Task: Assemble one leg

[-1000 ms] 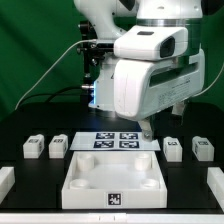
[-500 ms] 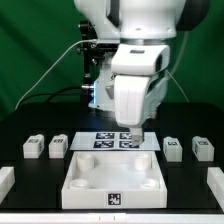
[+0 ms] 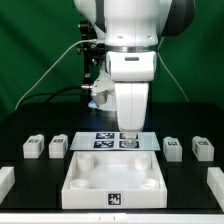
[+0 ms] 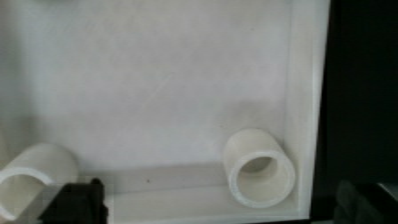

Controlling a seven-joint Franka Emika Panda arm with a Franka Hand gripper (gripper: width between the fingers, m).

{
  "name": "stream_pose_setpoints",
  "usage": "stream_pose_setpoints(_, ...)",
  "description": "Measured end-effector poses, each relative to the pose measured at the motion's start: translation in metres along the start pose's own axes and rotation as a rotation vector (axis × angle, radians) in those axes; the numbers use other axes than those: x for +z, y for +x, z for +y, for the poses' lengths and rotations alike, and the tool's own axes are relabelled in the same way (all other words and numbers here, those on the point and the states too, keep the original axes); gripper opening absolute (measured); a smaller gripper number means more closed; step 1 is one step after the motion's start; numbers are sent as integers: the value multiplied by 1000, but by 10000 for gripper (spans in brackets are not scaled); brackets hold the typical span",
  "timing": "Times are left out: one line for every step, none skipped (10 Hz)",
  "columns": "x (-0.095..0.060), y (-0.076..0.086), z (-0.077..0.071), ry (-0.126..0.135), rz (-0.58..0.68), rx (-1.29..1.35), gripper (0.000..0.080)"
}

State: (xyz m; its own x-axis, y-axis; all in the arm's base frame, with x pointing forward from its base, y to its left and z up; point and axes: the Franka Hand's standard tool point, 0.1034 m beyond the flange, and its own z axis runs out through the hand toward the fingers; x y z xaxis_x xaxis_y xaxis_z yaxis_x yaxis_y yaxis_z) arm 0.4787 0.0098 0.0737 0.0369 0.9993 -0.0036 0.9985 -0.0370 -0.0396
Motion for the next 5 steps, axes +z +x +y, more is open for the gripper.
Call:
stream_pose_setpoints(13, -7, -9, -15, 3, -16, 650)
stream_pose_setpoints(38, -23, -32, -12, 9, -37, 649)
stream_pose_setpoints(55, -36, -39, 2, 14, -44, 650)
stream_pose_setpoints(65, -42, -39, 11, 19, -29, 650)
stream_pose_setpoints(67, -43, -41, 18, 20, -22, 650)
